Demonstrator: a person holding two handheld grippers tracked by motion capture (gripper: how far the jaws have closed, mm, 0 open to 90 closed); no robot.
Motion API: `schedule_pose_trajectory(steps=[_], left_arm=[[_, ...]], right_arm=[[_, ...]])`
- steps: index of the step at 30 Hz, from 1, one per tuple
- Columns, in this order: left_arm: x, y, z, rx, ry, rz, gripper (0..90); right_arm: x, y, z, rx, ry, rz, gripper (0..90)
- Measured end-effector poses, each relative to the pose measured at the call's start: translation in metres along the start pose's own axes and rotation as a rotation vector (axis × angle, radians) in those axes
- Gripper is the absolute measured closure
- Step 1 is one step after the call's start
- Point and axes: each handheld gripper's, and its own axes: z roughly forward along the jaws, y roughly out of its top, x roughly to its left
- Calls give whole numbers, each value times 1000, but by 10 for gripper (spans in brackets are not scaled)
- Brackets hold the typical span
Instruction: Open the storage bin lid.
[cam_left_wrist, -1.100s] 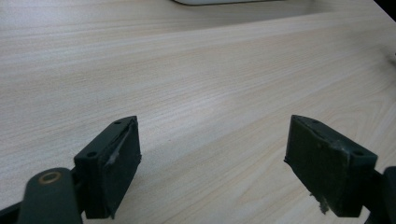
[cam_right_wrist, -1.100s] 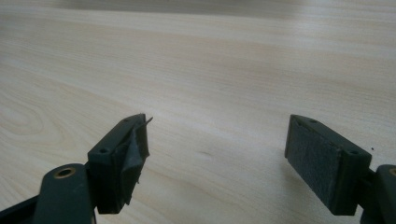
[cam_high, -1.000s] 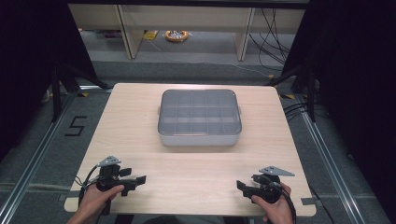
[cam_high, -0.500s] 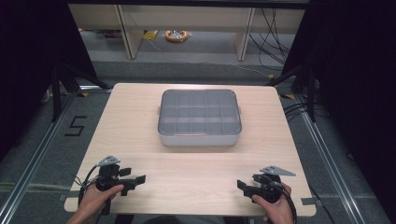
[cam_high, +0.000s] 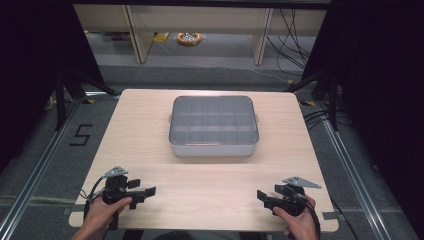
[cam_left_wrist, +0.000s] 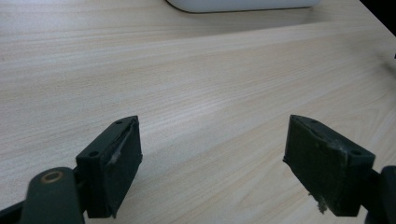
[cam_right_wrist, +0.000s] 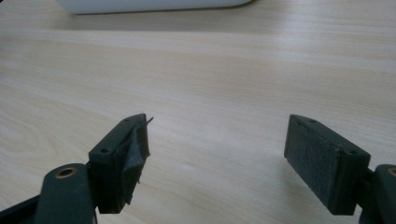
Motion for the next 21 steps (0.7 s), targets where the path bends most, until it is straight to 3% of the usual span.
schedule_pose_trajectory(steps=[3,5,7,12,13,14,15,16,18,19,21], left_arm=[[0,0,0,2,-4,1,183],[1,1,0,4,-7,1,185],[2,1,1,0,-10,-7,186],[4,2,3,-1,-12,-13,187],[5,3,3,2,-9,-11,187],[5,4,4,-2,-8,-16,187],[6,4,4,-1,-7,-14,187],[6,4,4,-3,-7,-16,187],[6,6,5,-8,-5,-19,187],[6,7,5,-6,-4,-15,187],[7,8,6,-10,-5,-19,187]], right_arm=[[-4,0,1,-21,11,21,230],[-2,1,-1,-16,12,61,230],[-7,1,0,-38,6,19,228],[-9,3,0,-53,16,29,221],[-8,4,-2,-39,4,41,216],[-6,4,-1,-43,23,77,215],[-6,5,-1,-48,26,74,215],[-11,6,-1,-57,12,21,215],[-11,8,-2,-63,23,57,214],[-13,9,-1,-68,14,37,214],[-15,11,-1,-72,17,49,215]])
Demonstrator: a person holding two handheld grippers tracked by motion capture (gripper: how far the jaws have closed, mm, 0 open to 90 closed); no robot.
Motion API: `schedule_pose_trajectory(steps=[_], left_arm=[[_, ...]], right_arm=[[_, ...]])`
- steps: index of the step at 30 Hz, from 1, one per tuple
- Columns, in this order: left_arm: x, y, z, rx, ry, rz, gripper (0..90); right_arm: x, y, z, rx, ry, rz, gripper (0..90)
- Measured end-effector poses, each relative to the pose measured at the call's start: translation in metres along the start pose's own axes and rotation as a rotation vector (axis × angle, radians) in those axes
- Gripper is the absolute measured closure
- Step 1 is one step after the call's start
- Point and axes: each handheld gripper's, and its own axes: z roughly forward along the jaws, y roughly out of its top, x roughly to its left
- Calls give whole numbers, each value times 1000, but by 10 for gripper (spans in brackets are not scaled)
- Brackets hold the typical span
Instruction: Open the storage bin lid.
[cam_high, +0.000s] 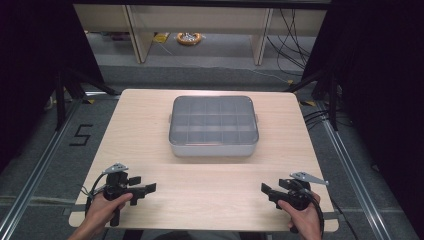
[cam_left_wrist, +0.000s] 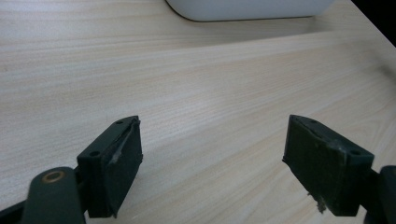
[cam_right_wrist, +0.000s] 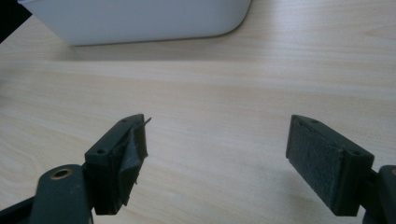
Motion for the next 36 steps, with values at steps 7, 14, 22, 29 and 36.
schedule_pose_trajectory(steps=[7,14,22,29,36], left_arm=[[7,6,1,-9,1,-10,193],[14,15,3,-23,9,-32,201],[15,23,7,-24,12,-26,206],[10,29,11,-25,-27,-62,208],[11,41,18,-34,-9,-54,213]], right_arm=[[-2,5,0,1,11,62,230],[-10,19,2,-37,2,22,245],[-11,36,10,-31,11,95,254],[-15,50,17,-26,12,39,255],[-14,64,24,-43,32,65,267]])
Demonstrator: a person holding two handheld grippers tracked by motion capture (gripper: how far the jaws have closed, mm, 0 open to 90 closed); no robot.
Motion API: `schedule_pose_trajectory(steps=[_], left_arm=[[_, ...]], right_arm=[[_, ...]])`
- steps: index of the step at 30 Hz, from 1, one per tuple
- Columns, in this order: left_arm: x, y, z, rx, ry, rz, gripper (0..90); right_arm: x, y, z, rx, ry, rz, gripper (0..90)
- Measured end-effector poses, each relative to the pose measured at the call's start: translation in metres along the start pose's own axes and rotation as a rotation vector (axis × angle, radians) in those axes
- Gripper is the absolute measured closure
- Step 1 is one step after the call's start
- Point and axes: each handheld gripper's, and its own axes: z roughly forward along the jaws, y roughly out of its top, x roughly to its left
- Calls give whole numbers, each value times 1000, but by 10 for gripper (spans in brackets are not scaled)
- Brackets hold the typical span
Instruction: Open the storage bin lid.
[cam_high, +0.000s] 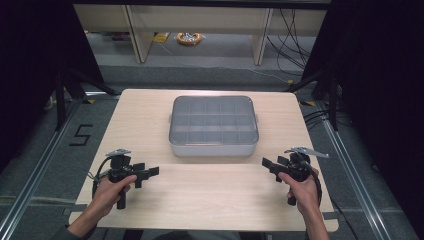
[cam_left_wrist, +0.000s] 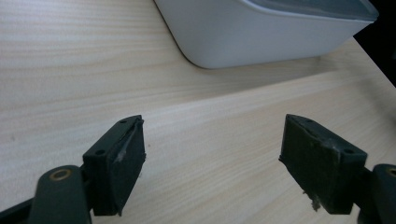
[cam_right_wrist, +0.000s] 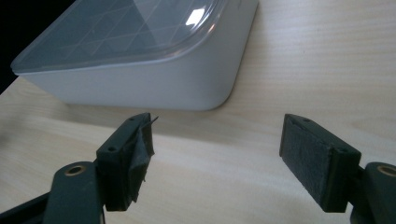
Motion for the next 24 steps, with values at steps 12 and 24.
schedule_pose_trajectory(steps=[12,24], left_arm=[[5,37,6,-45,-2,-14,219],[9,82,30,-76,23,-50,281]], right_arm=[[-2,42,18,-34,19,46,275],[2,74,44,26,13,226,305]])
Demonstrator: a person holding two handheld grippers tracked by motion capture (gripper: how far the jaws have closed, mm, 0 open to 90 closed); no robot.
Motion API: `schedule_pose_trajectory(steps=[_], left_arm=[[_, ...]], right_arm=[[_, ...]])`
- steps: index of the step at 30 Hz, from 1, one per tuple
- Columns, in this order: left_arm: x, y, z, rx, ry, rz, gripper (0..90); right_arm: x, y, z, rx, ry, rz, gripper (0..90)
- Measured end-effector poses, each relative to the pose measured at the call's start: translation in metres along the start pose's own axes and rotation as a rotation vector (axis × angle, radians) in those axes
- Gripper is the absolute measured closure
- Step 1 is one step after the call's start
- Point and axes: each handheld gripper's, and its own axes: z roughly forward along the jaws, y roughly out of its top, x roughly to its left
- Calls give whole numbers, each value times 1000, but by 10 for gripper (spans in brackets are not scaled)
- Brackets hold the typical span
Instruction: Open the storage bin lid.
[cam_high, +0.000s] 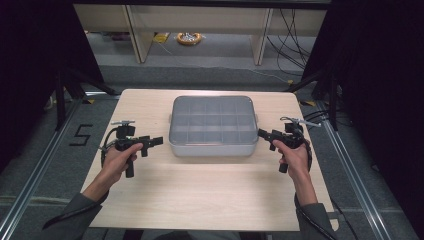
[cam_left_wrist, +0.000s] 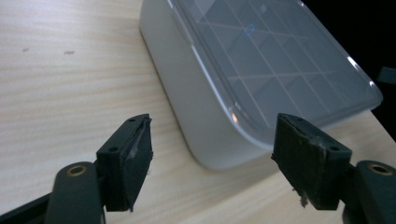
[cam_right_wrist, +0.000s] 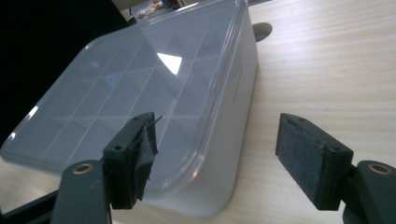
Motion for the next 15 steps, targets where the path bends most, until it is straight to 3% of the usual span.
schedule_pose_trajectory(steps=[1,3,4,6,7,9,10,11,13,14,15], left_arm=[[-1,4,3,2,0,-2,285],[-2,11,10,0,16,3,298],[-2,14,14,0,23,8,303],[-1,20,22,11,16,-13,315],[-1,23,25,15,18,-13,321],[-1,27,34,18,30,-14,334],[-1,29,37,24,34,-16,338],[-1,31,41,29,34,-21,343],[-1,35,48,30,41,-25,357],[-1,36,50,29,42,-31,365],[-1,39,53,38,42,-30,368]], right_arm=[[-7,3,5,-53,11,-89,307],[-7,8,10,-60,11,-94,312],[-3,10,10,-42,5,-50,313],[-4,13,16,-40,9,-52,318],[-2,14,18,-19,12,-13,325],[-3,18,24,-7,6,17,332],[-6,21,28,-15,17,5,334],[-14,25,35,-66,16,-78,346],[-17,30,39,-57,20,-91,368],[-16,32,41,-45,14,-74,369],[-20,34,43,-50,3,-129,375]])
